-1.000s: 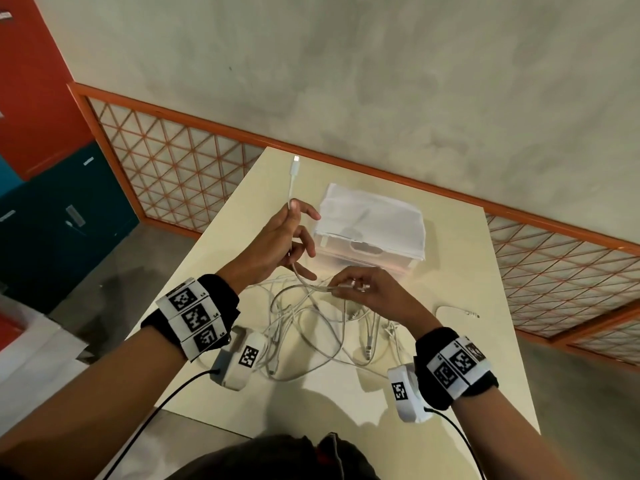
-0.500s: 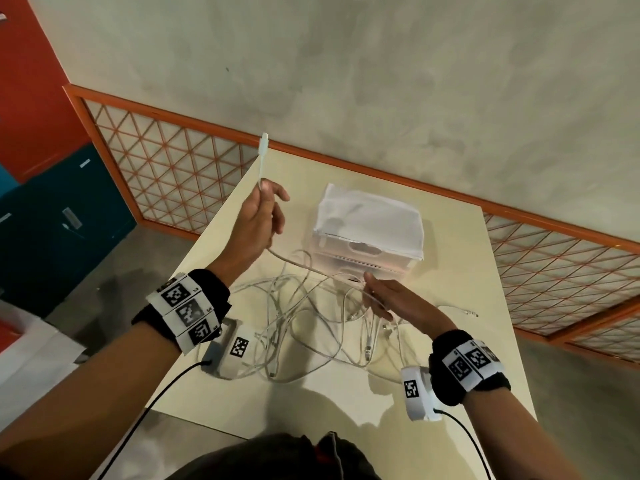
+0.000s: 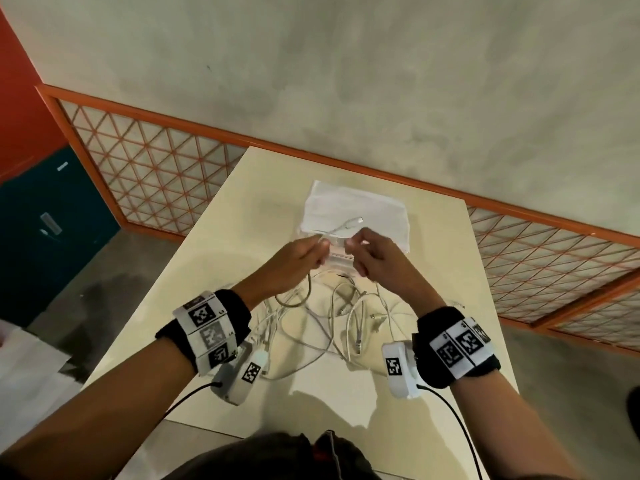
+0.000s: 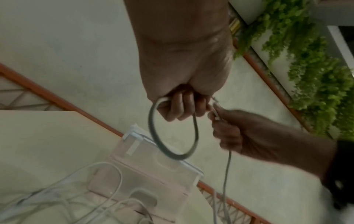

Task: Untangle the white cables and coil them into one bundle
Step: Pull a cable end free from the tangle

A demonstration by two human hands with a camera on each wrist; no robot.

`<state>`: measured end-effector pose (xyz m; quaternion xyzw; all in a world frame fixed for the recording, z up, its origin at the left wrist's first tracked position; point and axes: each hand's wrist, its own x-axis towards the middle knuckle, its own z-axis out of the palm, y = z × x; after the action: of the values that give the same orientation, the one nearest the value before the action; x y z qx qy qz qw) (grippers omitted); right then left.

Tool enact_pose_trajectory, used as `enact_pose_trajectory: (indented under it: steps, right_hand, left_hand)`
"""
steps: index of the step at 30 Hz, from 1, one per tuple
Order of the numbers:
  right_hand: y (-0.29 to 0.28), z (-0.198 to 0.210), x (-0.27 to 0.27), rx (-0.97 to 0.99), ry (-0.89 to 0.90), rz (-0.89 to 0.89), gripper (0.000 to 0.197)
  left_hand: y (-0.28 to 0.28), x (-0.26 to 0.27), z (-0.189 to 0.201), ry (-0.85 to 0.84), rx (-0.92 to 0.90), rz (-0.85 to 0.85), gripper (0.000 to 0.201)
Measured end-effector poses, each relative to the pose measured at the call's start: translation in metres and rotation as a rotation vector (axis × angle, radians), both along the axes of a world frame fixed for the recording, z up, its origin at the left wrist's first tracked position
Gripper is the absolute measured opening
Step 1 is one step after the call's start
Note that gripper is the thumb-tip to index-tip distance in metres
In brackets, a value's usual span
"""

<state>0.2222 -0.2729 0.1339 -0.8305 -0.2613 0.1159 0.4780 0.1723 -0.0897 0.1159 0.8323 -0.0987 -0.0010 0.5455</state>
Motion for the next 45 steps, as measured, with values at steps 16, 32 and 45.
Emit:
enact_pose_trajectory:
  steps: [16,32,45]
  right_hand:
    - [-0.063,-0.058,-0.001,-0.295,0.031,-0.004,0.024]
    - [-0.04,-0.054,-0.003,-0.255,0.052,0.042,0.021]
    - [-0.095,-0.091,0.02,-0.381,-0.238,-0.452,0.014]
  left_hand:
    - [0.054,0.007,-0.019,0.21,0.588,0.48,0.038]
    - [0.02,-0.005,0.013,-0.079,-0.17,0.127,0.029]
    - [0.054,-0.002,-0.018,-0.098,0.228,0.184,0.035]
